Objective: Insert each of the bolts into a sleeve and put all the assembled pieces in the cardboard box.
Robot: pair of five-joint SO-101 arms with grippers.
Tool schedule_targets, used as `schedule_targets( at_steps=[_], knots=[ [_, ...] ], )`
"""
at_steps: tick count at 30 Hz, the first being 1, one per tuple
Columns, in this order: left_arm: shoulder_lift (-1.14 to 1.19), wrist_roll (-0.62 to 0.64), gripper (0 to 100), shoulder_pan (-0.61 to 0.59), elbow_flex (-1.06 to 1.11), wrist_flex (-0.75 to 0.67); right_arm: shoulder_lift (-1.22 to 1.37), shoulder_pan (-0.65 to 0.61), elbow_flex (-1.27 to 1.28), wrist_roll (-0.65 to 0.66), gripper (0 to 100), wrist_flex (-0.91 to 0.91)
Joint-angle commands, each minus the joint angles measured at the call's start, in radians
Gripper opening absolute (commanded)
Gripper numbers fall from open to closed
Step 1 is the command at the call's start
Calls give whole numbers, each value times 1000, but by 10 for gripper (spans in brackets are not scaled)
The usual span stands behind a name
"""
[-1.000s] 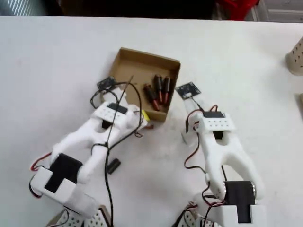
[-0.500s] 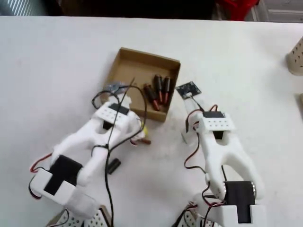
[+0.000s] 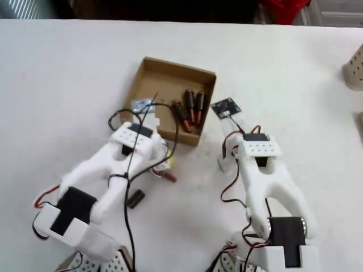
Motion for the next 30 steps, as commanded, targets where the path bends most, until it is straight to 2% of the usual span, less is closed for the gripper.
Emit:
schedule_targets(
  at_steps=[1, 3, 5, 11, 14, 18, 24, 28, 30],
  knots=[
    [21, -2, 66, -53, 21, -17, -35, -8, -49, 3, 17, -12],
    [19, -8, 25, -59, 9, -23, -35, -8, -49, 3, 17, -12],
    [19, -44, 27, -61, -2, -23, -35, -8, -49, 3, 17, -12],
    [21, -54, 28, -71, -11, -25, -33, -8, -49, 3, 17, -12],
    [19, -137, 30, -87, -28, -31, -33, -8, -49, 3, 17, -12],
    [19, -230, 31, -173, -83, -29, -33, -8, -49, 3, 17, -12],
    [19, -238, 28, -191, -169, 95, -33, -8, -49, 3, 17, -12],
    [27, -245, 28, -191, -181, 110, -33, -8, -49, 3, 17, -12],
    [28, -292, 32, -197, -181, 110, -33, -8, -48, 3, 17, -12]
  ],
)
